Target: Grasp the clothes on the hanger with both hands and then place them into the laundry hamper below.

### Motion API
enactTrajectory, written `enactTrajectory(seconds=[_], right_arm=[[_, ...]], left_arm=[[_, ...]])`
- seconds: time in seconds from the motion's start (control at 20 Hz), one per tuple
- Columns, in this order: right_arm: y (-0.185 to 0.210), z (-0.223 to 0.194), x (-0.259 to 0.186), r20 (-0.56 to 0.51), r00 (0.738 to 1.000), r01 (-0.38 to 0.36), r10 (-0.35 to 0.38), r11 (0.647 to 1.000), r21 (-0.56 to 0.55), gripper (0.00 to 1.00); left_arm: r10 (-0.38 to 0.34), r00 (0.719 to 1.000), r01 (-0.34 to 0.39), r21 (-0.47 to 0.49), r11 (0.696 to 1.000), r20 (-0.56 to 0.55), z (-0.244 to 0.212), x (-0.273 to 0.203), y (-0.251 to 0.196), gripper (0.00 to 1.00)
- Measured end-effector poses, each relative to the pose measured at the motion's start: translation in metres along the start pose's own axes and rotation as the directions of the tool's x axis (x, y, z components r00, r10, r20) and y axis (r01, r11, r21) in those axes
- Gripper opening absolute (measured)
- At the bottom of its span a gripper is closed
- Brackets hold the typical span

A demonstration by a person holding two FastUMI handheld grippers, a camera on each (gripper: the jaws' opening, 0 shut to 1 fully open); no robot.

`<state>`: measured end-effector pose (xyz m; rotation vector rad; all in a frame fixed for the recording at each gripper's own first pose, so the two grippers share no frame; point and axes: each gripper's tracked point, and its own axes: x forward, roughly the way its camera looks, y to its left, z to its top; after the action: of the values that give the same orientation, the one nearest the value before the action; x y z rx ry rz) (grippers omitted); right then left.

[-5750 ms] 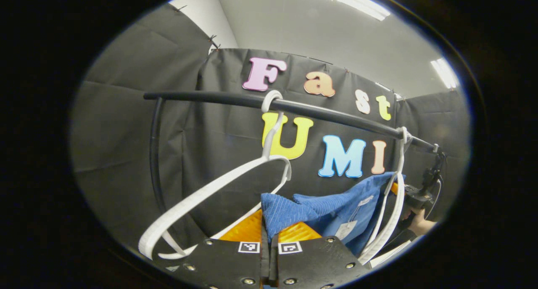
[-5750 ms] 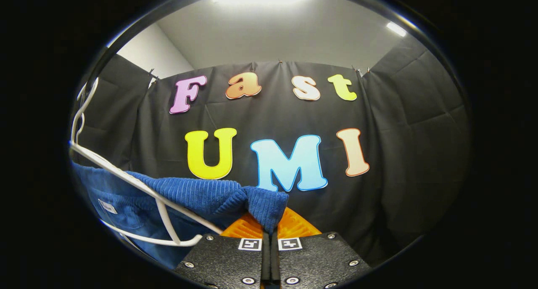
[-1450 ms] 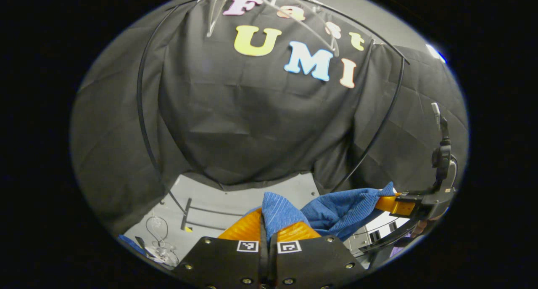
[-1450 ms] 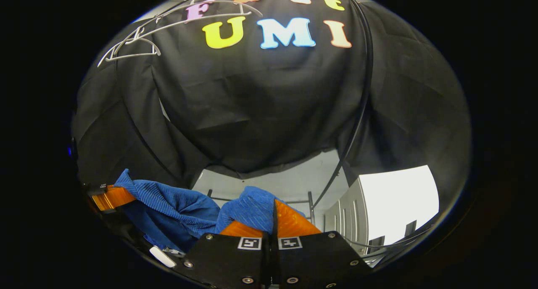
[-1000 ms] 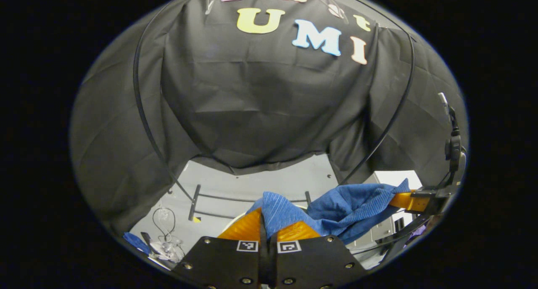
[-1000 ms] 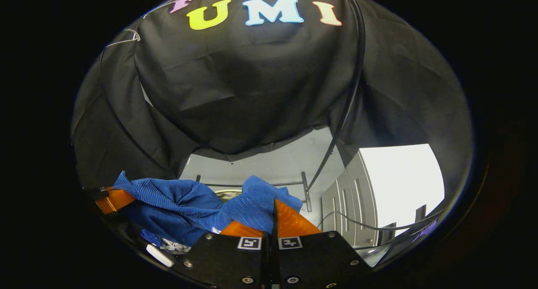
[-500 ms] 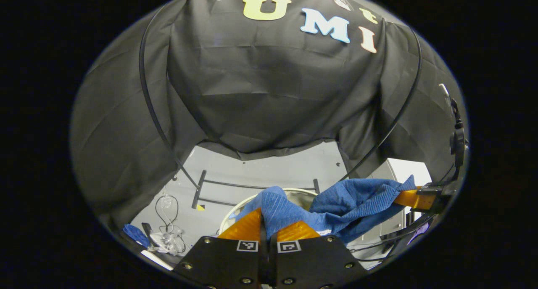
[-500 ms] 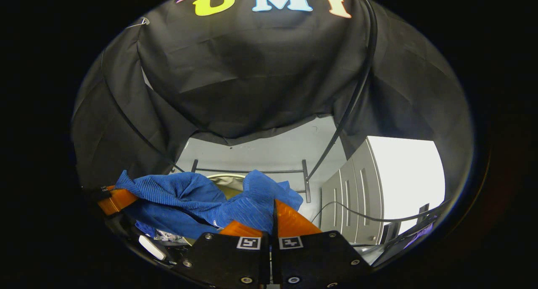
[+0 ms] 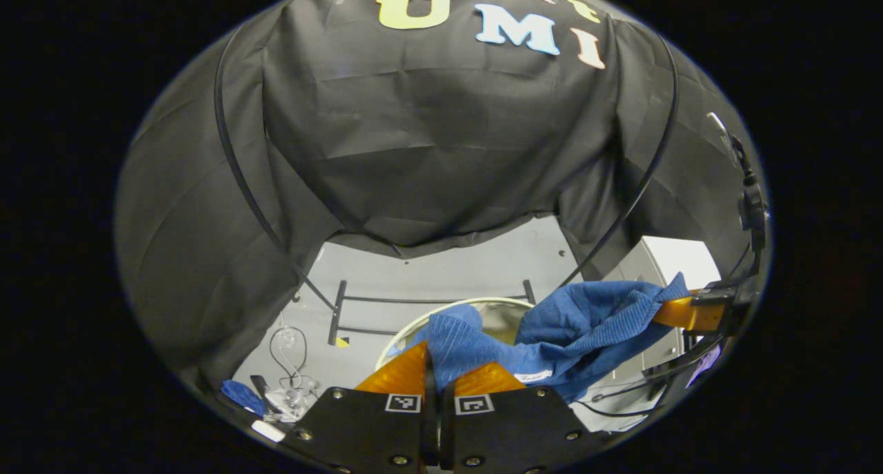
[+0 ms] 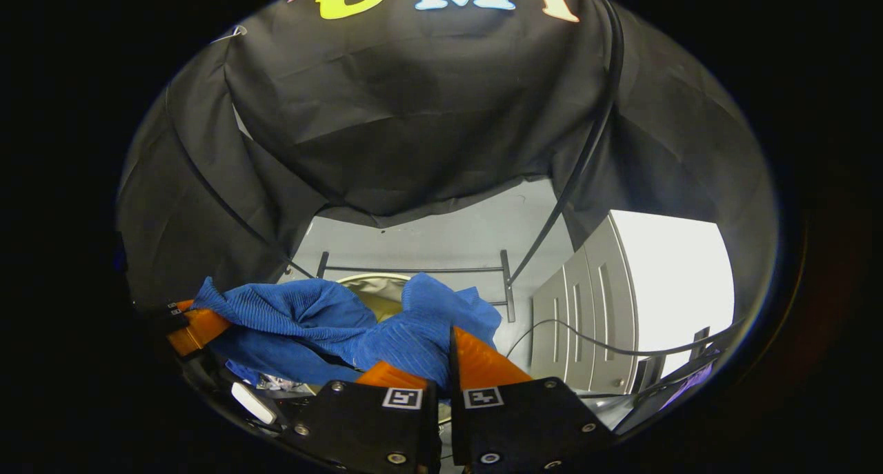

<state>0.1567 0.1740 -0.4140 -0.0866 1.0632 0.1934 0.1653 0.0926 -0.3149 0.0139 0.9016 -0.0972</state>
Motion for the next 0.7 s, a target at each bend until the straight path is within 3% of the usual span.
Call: enactTrajectory(seconds=[0.15,0.25,0.4,0.7], right_arm=[[0.012,-0.003,-0.002,-0.007,0.999,-0.042,0.042,0.999,0.003,0.12],[0.021,-0.002,-0.005,0.002,0.998,-0.067,0.067,0.998,-0.014,0.45],[0.016,0.003,-0.014,0.034,0.999,-0.036,0.038,0.998,-0.055,0.97],[0.000,0.021,-0.044,0.106,0.994,0.008,-0.005,1.000,-0.024,0.97]], left_arm=[[0.025,1.000,-0.025,-0.008,1.000,-0.015,-0.003,0.001,0.006,0.12],[0.029,1.000,-0.030,-0.030,0.999,-0.011,-0.001,0.002,0.010,0.43],[0.071,0.997,-0.071,-0.014,0.997,0.003,0.004,-0.003,0.024,0.90],[0.090,0.992,-0.094,0.040,0.995,0.089,0.038,-0.052,0.026,0.90]])
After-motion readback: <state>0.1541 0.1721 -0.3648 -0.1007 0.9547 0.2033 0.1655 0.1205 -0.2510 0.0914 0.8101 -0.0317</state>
